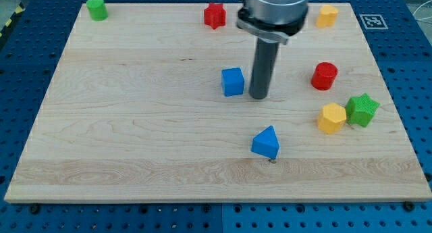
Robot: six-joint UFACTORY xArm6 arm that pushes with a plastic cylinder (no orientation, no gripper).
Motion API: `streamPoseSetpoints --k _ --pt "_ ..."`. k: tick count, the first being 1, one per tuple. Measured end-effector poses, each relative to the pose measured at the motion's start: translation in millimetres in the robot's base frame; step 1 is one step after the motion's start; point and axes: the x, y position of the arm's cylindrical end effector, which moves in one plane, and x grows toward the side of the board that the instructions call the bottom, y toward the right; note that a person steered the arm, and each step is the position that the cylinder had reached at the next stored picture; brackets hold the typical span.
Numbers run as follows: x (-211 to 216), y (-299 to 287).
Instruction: Move the blue cube towards the center left
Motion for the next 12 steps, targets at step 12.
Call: streamPoseSetpoints --k 12 --pt "-51.7 -135.4"
